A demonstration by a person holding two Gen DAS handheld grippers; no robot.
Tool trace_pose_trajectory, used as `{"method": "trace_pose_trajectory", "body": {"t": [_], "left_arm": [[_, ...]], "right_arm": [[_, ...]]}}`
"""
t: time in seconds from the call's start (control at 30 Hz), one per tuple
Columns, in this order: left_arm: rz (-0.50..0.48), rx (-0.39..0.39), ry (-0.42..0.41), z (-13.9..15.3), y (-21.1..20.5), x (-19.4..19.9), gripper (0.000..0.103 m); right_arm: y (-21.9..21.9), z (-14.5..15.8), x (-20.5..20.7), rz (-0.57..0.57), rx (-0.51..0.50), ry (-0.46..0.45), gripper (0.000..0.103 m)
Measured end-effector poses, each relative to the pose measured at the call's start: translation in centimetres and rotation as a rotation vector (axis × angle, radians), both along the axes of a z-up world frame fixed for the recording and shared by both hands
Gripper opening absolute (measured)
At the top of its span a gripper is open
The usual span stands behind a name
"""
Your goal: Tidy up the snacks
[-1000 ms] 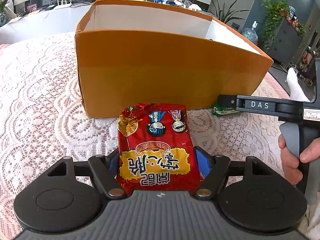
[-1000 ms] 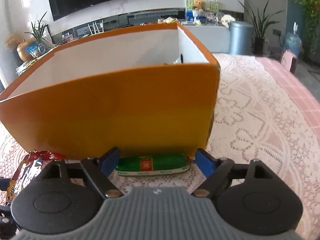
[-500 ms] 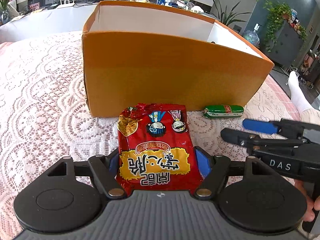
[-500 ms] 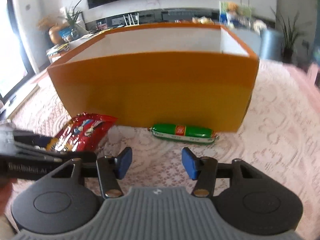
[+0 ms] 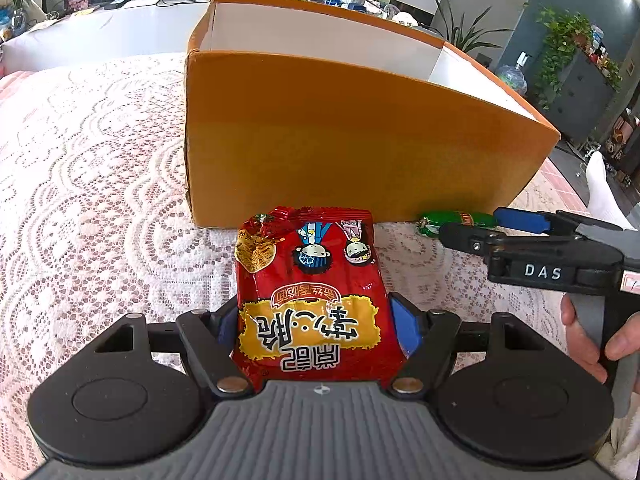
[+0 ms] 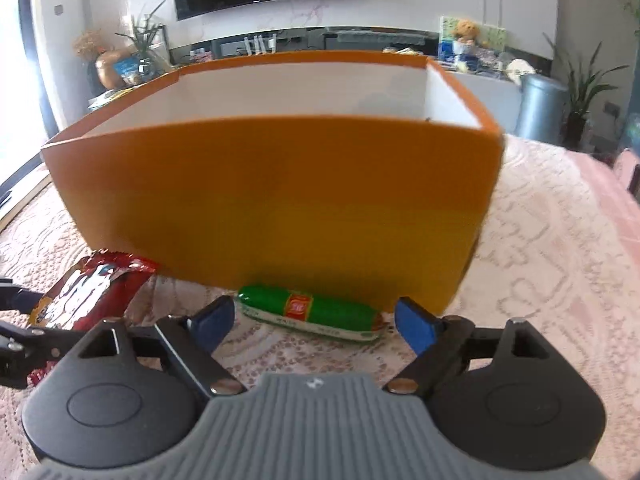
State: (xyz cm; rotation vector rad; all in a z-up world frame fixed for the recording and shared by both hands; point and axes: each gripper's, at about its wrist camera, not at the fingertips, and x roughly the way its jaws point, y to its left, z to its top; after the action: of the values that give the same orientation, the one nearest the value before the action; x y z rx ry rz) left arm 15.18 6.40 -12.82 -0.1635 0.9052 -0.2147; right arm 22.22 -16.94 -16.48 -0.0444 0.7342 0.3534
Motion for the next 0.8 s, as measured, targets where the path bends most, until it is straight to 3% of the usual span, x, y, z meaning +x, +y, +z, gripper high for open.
{"method": "trace_pose_trajectory", "body": {"t": [0.27,0.5,0.7,0.8], "left_arm": [[0.012,-0.007,0.003,0.2,0.3,-0.1,0.084],[0.03,0.006,0.006,0.2,0.3,-0.2,0.084],[0.038,0.003,0.006,0.2,0.5,-0.1,0.084],[0.039,0.002,0.006,0.2,0.4,-0.1,0.084]], "right_arm": [[1.1,0.6,-2.4,0.1,0.007,0.027,0.054],[2.9,0.7,-5.9,0.227,-0.029,-0.002,0.046],[3.6,1.3,-5.4,0.222,-0.096,-0.114,0.046],[4.2,1.3,-4.5,0.227,-0.099,-0.119,0.046]]}}
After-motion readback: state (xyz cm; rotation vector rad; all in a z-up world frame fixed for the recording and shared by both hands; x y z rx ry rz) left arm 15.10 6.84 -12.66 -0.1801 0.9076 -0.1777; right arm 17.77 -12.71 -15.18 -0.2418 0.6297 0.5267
